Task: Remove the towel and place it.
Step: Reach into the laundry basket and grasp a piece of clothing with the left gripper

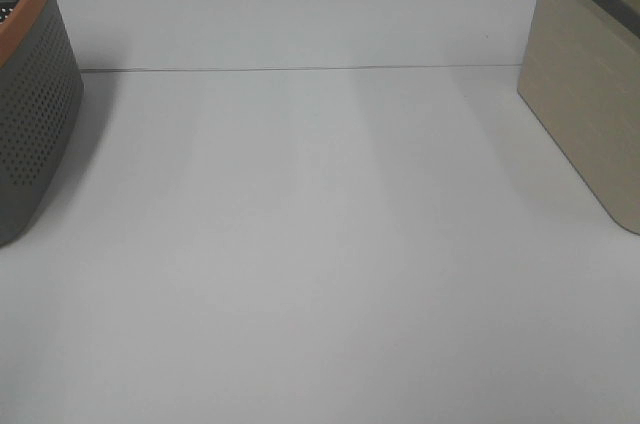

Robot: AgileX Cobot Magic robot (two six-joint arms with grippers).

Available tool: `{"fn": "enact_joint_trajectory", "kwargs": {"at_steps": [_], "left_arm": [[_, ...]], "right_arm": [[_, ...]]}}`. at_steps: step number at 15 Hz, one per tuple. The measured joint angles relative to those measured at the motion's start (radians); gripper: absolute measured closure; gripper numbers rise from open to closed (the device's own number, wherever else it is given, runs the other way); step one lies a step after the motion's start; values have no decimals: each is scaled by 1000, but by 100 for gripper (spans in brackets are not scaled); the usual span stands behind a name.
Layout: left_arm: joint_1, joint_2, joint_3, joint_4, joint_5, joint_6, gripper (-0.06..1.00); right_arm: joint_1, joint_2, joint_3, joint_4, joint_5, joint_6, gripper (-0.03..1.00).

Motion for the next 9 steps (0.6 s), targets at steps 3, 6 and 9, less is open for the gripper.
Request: {"fn": "enact_joint_trajectory", "kwargs": {"at_steps": [3, 6, 9], "left_arm": [[0, 0, 0, 0, 0, 0, 18], [0, 0, 0, 0, 0, 0, 18], [0, 0, 0, 0, 0, 0, 18]], "right_arm": [[0, 0, 0, 0, 0, 0, 21], [0, 0, 0, 0, 0, 0, 21], [0, 0, 0, 0, 0, 0, 21]]}}
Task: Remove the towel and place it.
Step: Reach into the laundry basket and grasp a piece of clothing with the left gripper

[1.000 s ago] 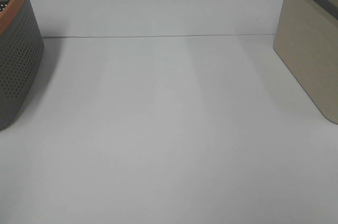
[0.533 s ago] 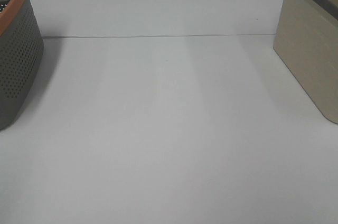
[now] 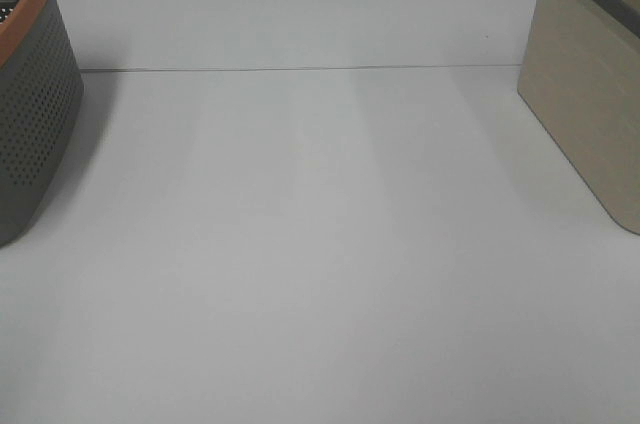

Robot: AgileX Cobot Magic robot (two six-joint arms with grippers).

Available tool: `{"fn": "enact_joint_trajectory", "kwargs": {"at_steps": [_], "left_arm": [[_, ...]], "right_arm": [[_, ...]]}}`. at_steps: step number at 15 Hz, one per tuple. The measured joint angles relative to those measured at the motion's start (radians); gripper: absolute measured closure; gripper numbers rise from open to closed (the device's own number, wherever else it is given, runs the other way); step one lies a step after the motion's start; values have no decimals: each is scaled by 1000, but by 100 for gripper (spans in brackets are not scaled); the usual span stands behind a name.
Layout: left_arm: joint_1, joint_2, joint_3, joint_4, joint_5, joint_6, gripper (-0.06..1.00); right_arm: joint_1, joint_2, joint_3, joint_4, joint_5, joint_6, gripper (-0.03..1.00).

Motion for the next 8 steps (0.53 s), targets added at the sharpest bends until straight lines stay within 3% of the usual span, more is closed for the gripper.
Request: {"fn": "enact_joint_trajectory", "kwargs": {"at_steps": [8], "left_arm": [[0, 0, 0, 0, 0, 0, 18]], "right_arm": [[0, 0, 0, 0, 0, 1, 21]]}}
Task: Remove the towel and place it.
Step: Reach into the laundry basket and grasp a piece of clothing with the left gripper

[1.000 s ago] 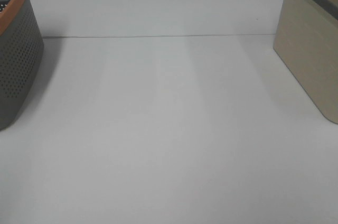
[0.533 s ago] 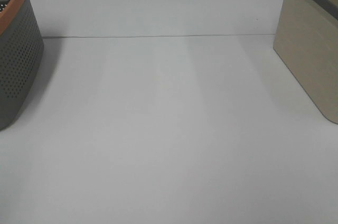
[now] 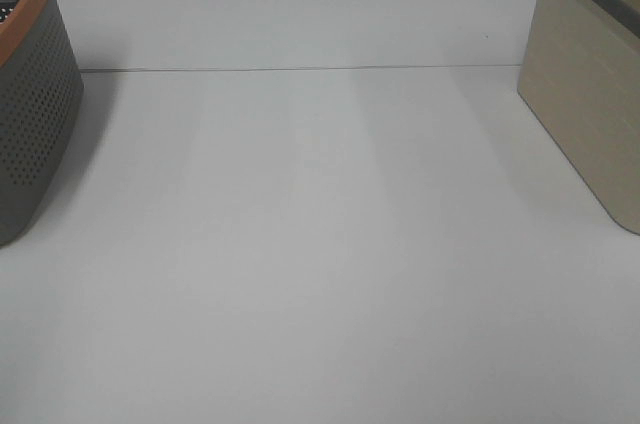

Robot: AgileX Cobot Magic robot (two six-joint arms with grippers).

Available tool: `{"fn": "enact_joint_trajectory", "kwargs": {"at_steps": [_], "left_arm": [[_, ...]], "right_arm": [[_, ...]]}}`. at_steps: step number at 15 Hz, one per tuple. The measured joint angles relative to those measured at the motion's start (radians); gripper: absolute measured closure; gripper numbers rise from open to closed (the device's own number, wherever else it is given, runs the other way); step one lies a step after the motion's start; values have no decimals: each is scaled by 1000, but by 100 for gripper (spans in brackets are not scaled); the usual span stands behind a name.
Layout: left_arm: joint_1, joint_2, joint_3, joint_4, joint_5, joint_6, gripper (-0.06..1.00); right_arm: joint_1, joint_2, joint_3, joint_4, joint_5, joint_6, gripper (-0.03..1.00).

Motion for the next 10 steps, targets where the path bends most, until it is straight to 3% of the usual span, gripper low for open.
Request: {"fn": "enact_joint_trajectory", "kwargs": {"at_steps": [10], "left_arm": [[0, 0, 0, 5, 0, 0, 18]], "right_arm": [[0, 0, 0, 0, 0, 0, 21]]}}
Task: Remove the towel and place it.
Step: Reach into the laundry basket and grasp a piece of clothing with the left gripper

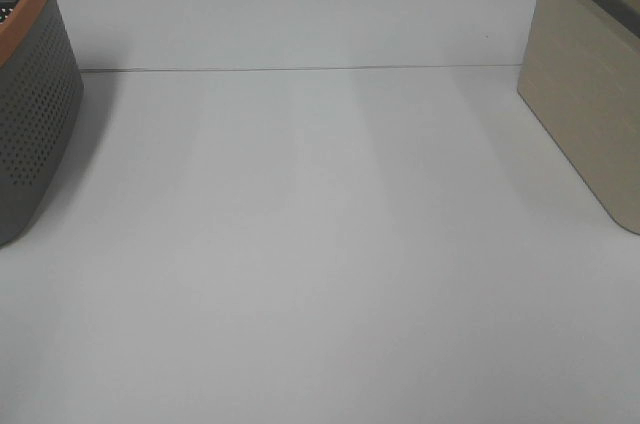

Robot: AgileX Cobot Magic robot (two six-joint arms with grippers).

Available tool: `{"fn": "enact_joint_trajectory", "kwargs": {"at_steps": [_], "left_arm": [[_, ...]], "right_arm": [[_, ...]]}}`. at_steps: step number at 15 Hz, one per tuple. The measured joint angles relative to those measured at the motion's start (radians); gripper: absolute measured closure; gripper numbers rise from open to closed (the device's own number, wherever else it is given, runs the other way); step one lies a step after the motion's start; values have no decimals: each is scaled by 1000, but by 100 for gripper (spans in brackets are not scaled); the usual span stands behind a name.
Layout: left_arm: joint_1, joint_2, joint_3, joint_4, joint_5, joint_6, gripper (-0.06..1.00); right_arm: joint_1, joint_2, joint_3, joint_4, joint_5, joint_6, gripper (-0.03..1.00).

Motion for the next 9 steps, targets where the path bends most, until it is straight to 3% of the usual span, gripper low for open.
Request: {"fn": "enact_joint_trajectory", "kwargs": {"at_steps": [9], "left_arm": [[0, 0, -12, 0, 2, -19, 18]], "right_arm": [[0, 0, 0, 0, 0, 0, 21]]}}
